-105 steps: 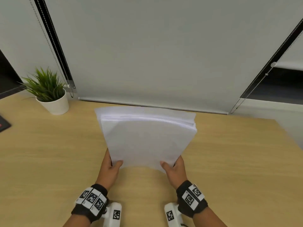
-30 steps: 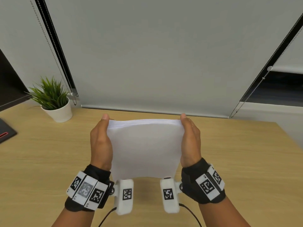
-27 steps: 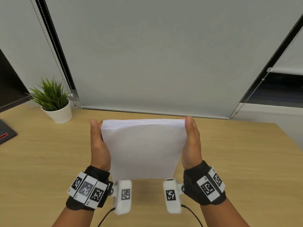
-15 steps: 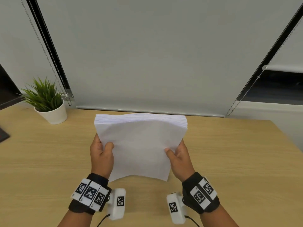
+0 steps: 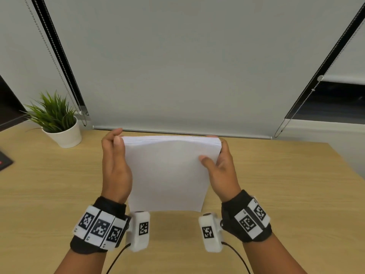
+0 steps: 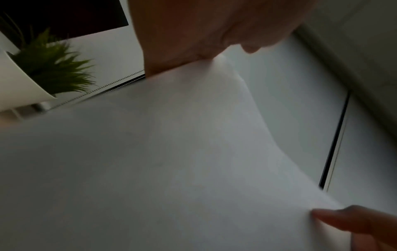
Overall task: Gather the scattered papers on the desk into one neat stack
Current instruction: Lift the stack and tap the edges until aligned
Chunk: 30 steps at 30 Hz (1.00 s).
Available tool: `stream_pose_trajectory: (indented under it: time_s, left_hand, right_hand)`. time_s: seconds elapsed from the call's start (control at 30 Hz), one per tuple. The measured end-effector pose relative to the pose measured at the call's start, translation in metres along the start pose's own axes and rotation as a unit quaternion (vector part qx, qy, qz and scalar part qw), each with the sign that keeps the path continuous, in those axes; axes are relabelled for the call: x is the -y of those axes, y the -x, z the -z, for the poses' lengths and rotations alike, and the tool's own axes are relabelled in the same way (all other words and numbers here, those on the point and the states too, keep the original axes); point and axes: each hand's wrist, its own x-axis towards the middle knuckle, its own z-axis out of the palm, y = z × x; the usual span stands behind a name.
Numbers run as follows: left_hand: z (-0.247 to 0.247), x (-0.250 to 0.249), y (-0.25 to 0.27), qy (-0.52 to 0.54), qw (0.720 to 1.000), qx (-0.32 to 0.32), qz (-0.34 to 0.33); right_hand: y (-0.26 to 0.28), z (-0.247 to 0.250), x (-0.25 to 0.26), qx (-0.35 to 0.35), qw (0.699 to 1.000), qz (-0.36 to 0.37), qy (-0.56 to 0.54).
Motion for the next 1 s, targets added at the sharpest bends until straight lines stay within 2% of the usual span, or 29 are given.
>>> stream_pose_trajectory:
  time_s: [0.17,0.3,0.4,0.53,0.7,0.8,1.0]
  left_hand:
    - [-0.008,-0.009,-0.01,-0.01,1.0,-0.028,-0.006]
    - [-0.008,-0.009,-0.011,0.027,0.998,-0.055,0.032]
    - [-0.008,-0.009,-0.011,0.031,0.997,-0.059,0.048]
    - [-0.006,-0.009,-0.01,0.042,0.995,-0.042,0.075]
    - [-0.002,-0.011,-0.011,0.074,0.993,-0.045,0.079]
    - [-0.003,-0.011,-0.011,0.056,0.994,-0.046,0.08]
    - [-0.005,-0.015,-0.012,0.059,0.997,-0.035,0.045]
  right_hand:
    - [-0.009,-0.009,0.023,-0.039,0.999,0.008,-0.018]
    - [-0.014,-0.019,0.02,-0.129,0.992,0.002,-0.009]
    - [-0.015,-0.022,0.019,-0.155,0.987,-0.023,-0.019]
    - [-0.013,-0.02,0.02,-0.147,0.986,-0.058,-0.055]
    - [-0.011,-0.019,0.02,-0.136,0.986,-0.054,-0.083]
    - [-0.011,-0.019,0.019,-0.134,0.985,-0.06,-0.089]
    - [-0.012,-0.016,0.018,-0.116,0.988,-0.046,-0.086]
